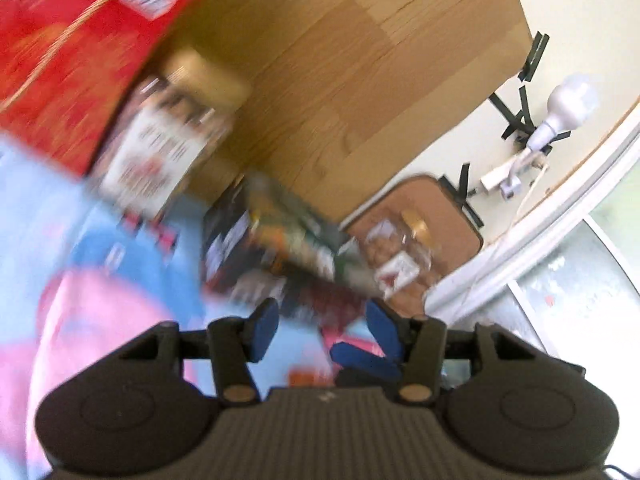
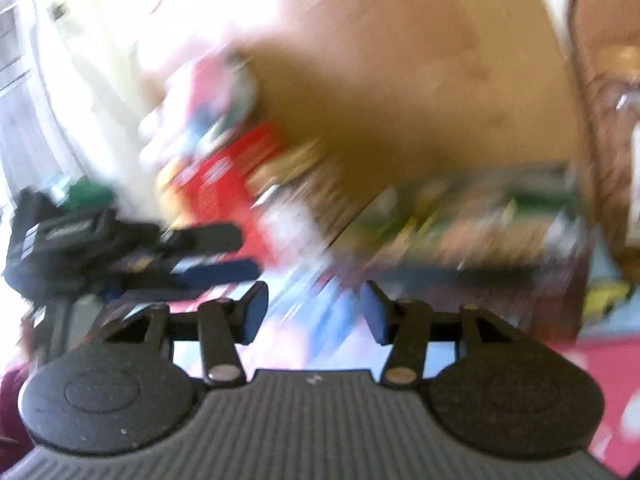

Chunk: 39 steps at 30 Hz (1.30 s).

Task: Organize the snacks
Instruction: 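Carry the peanut bag into the black box with the right tool and release, then grasp the red snack packet with the left tool and lift it, then carry the red packet into the black box with the left tool and release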

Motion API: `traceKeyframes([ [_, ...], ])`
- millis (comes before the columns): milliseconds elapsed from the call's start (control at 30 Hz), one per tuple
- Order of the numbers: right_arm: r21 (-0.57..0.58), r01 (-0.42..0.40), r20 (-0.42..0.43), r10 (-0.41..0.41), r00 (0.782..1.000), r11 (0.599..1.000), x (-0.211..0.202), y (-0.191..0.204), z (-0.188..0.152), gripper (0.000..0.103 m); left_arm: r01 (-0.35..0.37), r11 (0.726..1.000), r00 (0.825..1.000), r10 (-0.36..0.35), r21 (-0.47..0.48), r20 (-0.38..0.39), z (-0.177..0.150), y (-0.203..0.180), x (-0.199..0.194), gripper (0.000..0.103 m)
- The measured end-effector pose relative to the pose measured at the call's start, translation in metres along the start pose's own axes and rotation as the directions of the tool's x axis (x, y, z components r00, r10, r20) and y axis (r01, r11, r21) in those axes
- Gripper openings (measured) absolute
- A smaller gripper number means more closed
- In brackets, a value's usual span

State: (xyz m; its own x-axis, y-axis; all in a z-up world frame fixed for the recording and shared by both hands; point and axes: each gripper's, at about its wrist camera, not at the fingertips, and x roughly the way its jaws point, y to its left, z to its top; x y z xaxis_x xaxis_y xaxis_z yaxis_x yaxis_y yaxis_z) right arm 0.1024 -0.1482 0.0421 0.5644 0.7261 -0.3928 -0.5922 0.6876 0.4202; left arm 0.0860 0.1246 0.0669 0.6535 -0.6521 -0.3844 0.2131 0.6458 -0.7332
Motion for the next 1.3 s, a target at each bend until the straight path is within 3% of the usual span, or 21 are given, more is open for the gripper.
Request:
traceKeyframes([
  [100, -0.103, 0.017, -0.07, -0.024, 0.997, 0.995, 0.002, 0.028, -0.036, 0.058, -0.027, 0.997, 1.0, 0.027, -0.07, -0.012, -0.031, 0.017, -0.019, 0.05],
  [200, -0.232, 0.079, -0.116, -0.108, 0.987, 0.969, 0.016, 0.056, -0.07, 0.06, -0.049, 0.989, 0.998, 0.045, -0.137, -0.033, -0.05, 0.033, -0.029, 0.05],
  [333, -0.274, 0.114, -0.151, -0.16, 0.975, 0.955, 0.033, 0.063, -0.088, 0.06, -0.039, 0.981, 0.998, 0.029, -0.191, -0.056, -0.065, 0.039, -0.028, 0.05],
  [533, -0.309, 0.155, -0.118, -0.2, 0.973, 0.938, 0.03, 0.066, -0.099, 0.06, -0.063, 0.976, 0.995, 0.044, -0.209, -0.093, -0.074, 0.039, -0.007, 0.05],
  [567, -0.31, 0.161, -0.112, -0.205, 0.972, 0.937, 0.03, 0.066, -0.099, 0.058, -0.078, 0.974, 0.994, 0.059, -0.211, -0.095, -0.076, 0.042, -0.003, 0.047],
  [600, -0.313, 0.171, -0.104, -0.212, 0.972, 0.934, 0.029, 0.066, -0.1, 0.05, -0.096, 0.972, 0.992, 0.076, -0.216, -0.103, -0.078, 0.045, 0.0, 0.043],
  [767, -0.338, 0.19, -0.082, -0.23, 0.97, 0.922, 0.027, 0.07, -0.105, 0.047, -0.091, 0.971, 0.993, 0.071, -0.223, -0.095, -0.085, 0.051, -0.003, 0.026],
  [967, -0.371, 0.23, -0.017, -0.254, 0.967, 0.9, 0.018, 0.08, -0.11, 0.047, -0.013, 0.983, 0.998, 0.001, -0.184, -0.065, -0.079, 0.036, -0.011, 0.026],
  [1133, -0.447, 0.307, 0.092, -0.298, 0.95, 0.84, 0.005, 0.093, -0.115, 0.047, 0.015, 0.99, 0.998, -0.024, -0.143, -0.064, -0.079, 0.022, -0.01, 0.026],
  [1300, -0.447, 0.332, 0.128, -0.308, 0.943, 0.831, 0.0, 0.089, -0.108, 0.047, 0.029, 0.992, 0.996, -0.039, -0.125, -0.08, -0.072, 0.012, -0.002, 0.026],
])
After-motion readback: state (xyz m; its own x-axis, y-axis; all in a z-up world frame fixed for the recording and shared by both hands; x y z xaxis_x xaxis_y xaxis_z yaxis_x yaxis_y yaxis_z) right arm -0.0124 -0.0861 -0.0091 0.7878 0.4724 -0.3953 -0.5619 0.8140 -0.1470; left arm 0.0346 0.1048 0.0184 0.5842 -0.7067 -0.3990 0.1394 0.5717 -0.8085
